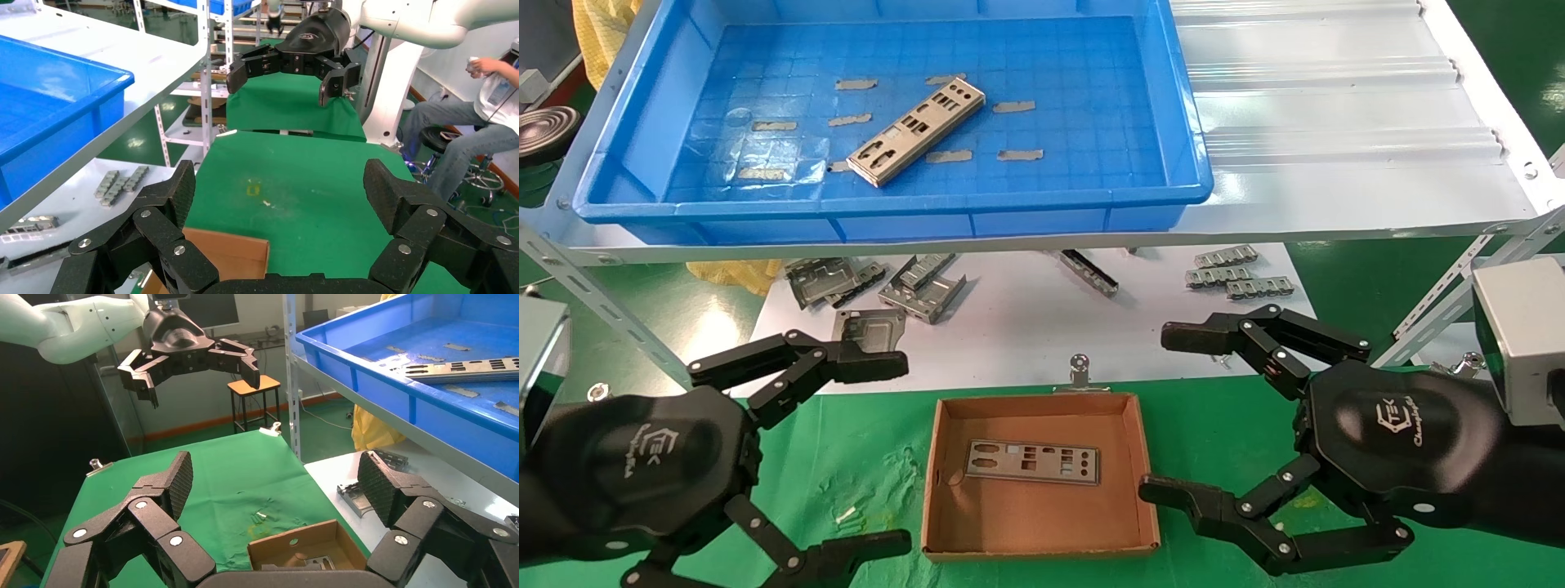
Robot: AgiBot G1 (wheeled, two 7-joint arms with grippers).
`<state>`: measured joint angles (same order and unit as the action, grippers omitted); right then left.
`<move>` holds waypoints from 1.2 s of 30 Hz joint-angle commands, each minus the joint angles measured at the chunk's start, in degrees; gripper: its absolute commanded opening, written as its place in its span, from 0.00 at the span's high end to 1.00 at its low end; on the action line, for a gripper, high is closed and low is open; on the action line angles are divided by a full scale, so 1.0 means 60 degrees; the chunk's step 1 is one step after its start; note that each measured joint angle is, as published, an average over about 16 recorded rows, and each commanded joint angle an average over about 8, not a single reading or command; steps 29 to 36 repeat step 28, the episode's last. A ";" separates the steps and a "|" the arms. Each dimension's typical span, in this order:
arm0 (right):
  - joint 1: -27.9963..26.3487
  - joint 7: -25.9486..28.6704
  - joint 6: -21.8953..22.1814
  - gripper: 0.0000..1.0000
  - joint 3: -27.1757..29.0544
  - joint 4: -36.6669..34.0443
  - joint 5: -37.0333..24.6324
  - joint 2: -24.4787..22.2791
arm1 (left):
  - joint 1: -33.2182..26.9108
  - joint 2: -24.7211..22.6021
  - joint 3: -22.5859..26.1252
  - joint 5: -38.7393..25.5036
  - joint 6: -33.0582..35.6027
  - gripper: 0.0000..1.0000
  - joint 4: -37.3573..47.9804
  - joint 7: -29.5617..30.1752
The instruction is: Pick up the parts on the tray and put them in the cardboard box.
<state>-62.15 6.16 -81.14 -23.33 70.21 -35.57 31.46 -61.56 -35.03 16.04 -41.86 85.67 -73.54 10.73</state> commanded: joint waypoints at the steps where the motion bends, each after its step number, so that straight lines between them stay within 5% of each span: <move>1: 0.0000 0.0000 0.0000 0.00 0.0000 0.0000 0.0000 0.0000 | 0.0000 0.0000 0.0000 0.0000 0.0000 0.00 0.0000 0.0000; 36: 0.0000 0.0000 0.0000 0.00 0.0000 0.0000 0.0000 0.0000 | 0.0000 0.0000 0.0000 0.0000 0.0000 0.00 0.0000 0.0000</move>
